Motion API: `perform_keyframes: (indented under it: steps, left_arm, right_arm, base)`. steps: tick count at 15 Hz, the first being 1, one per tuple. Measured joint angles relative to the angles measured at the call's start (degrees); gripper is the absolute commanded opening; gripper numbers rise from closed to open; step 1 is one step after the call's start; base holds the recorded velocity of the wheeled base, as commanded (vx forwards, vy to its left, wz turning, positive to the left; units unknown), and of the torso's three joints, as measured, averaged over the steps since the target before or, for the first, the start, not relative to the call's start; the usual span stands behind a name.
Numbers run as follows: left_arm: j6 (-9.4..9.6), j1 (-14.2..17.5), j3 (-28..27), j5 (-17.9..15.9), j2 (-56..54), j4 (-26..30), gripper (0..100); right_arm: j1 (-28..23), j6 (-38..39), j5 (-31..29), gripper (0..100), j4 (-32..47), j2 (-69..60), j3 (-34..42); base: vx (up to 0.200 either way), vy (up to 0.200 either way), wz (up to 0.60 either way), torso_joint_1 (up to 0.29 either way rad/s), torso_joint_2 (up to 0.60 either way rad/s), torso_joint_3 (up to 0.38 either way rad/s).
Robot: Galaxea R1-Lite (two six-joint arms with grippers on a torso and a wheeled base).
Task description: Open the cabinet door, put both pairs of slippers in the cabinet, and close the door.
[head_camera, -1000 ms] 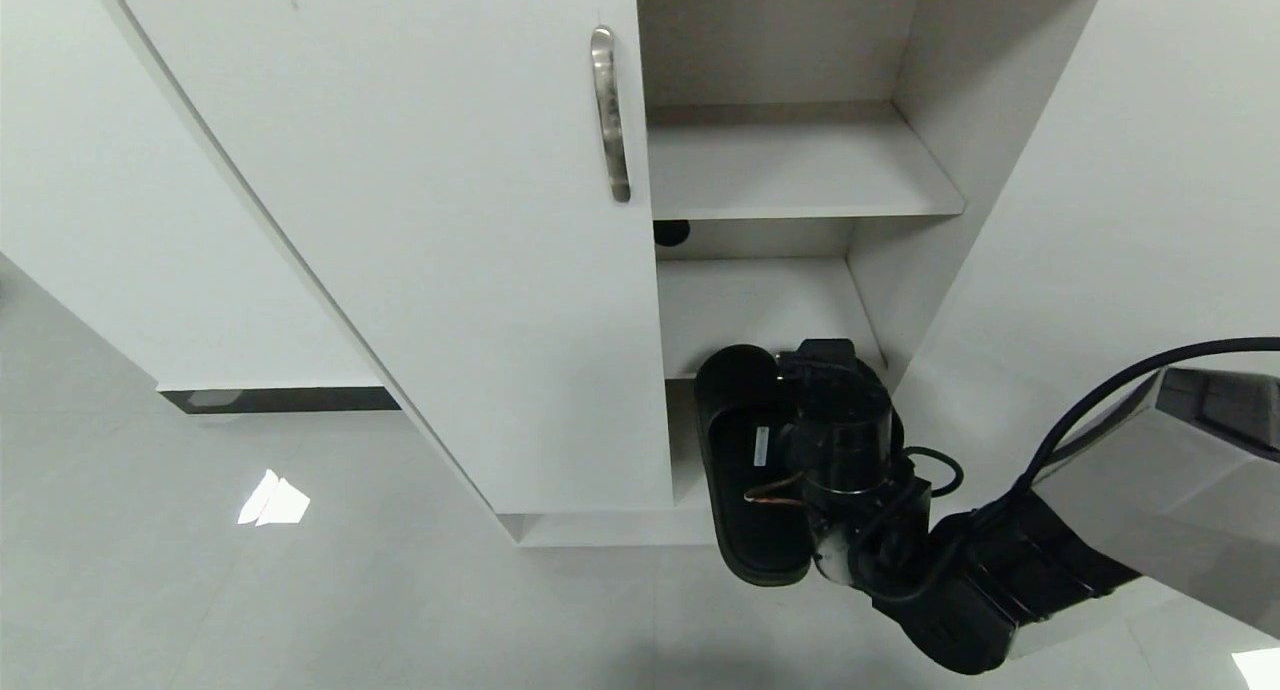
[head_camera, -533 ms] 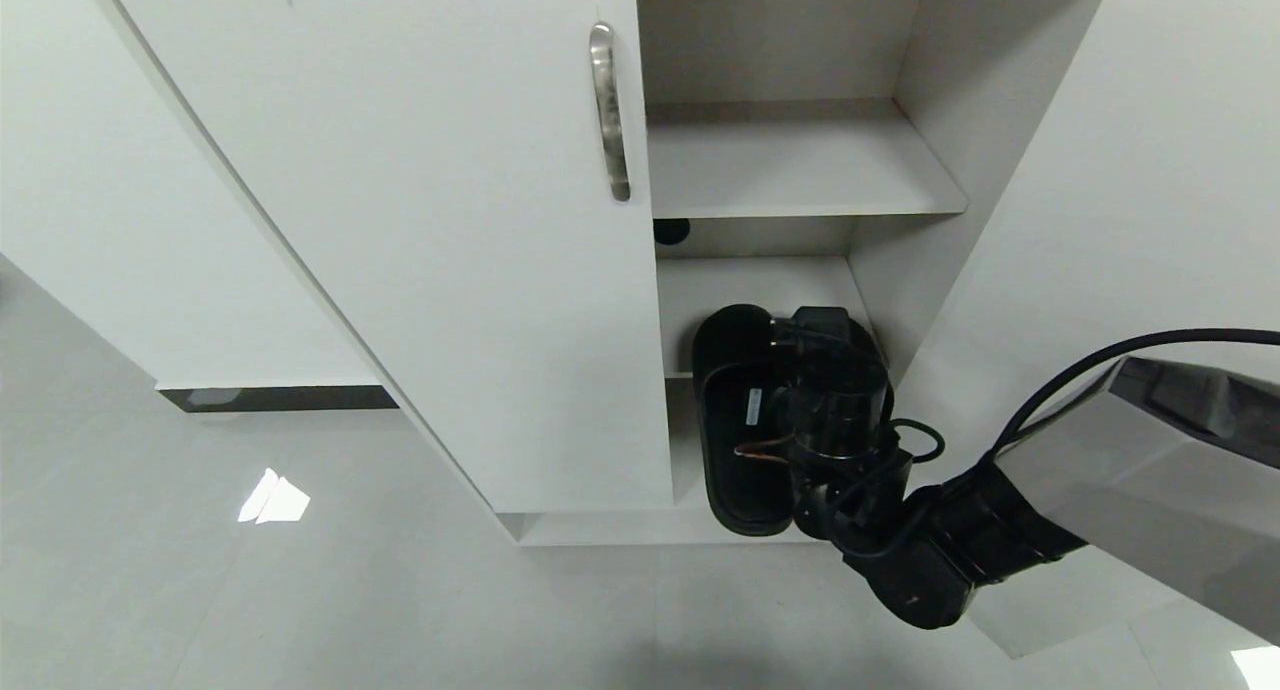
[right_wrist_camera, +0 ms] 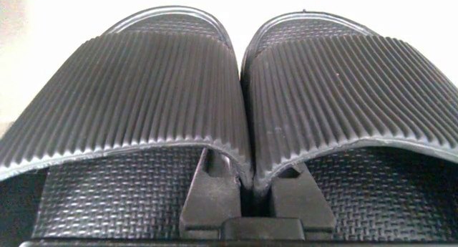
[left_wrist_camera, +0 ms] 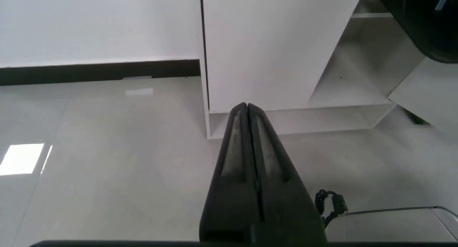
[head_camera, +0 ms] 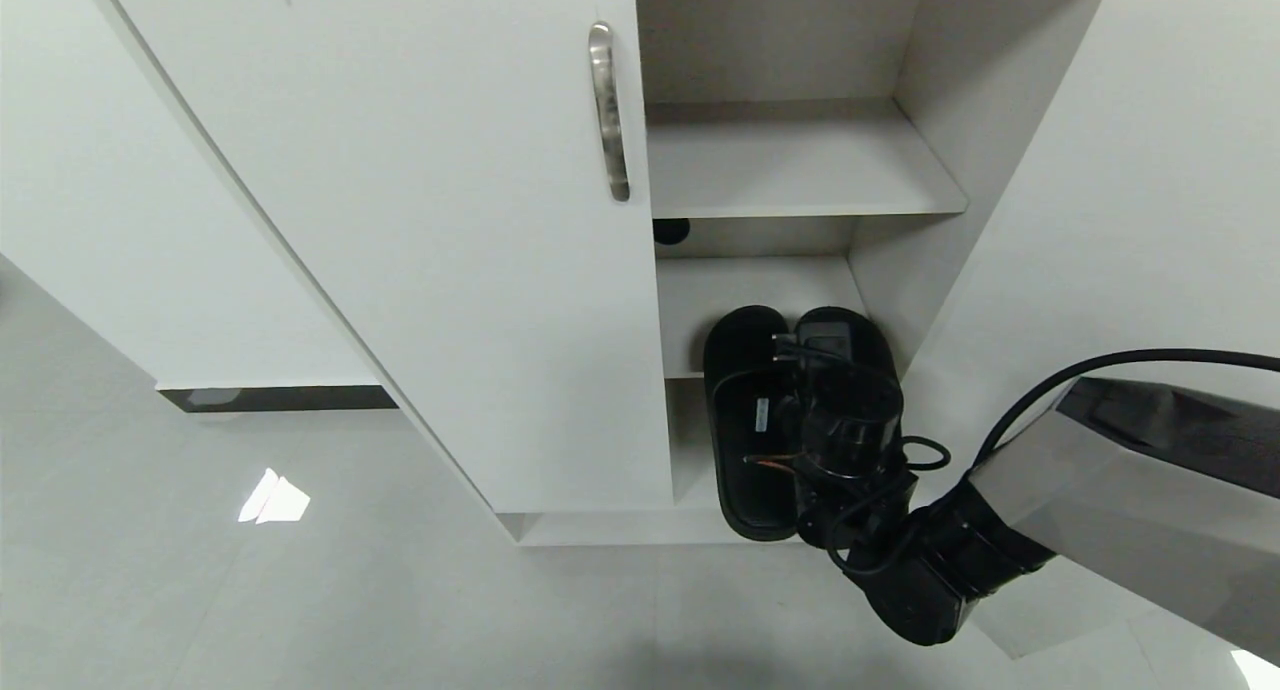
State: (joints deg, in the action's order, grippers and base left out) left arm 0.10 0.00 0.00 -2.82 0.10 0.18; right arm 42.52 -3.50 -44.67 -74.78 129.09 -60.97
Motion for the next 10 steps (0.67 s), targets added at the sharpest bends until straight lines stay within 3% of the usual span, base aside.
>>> perform_keyframes:
  steps: [10]
  left_arm:
    - [0.06,0.0,0.0,0.0,0.0,0.0,0]
  right_arm:
    - [0.0,0.2,0.5,0,-0.1,3.2,-1.5]
  base:
    - [0.200,0.000,0.00,0.001,0.00,0.002]
